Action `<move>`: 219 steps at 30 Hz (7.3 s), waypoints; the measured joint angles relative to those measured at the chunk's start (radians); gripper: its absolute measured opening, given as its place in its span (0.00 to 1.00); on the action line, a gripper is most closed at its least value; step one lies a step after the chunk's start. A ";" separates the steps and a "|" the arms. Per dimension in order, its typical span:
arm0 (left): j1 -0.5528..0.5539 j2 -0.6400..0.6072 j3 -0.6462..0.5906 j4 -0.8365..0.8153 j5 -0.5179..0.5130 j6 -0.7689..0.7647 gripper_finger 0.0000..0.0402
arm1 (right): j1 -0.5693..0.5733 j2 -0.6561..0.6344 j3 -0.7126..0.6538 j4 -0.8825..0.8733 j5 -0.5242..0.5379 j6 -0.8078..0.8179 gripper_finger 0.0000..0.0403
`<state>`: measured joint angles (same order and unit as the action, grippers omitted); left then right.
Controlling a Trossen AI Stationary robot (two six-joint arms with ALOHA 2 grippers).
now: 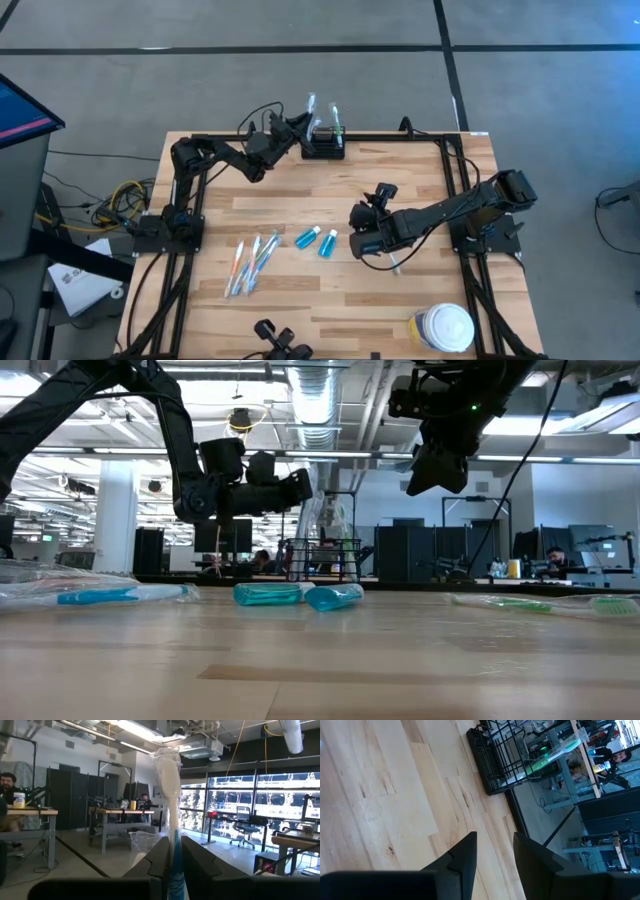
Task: Pick & Place toothbrushing station
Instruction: Put the right blue toothbrush into the black wire organizer, then put the right orange toothbrush into the black wire organizer
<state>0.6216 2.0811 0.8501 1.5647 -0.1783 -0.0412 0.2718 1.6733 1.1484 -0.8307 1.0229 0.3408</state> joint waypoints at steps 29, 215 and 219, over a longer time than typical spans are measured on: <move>-0.021 -0.013 -0.005 -0.098 0.000 -0.023 0.16 | 0.002 0.000 0.000 0.000 -0.003 0.000 0.29; -1.033 -0.951 -0.243 -1.657 0.207 -1.265 0.00 | 0.160 0.000 0.000 0.575 -0.142 -0.672 0.29; -1.000 -0.949 -0.243 -1.592 0.210 -1.213 0.00 | 0.167 0.000 0.000 0.660 -0.212 -0.733 0.29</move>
<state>-0.3786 1.1320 0.6067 -0.0276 0.0315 -1.2542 0.4385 1.6733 1.1484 -0.1708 0.8105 -0.3917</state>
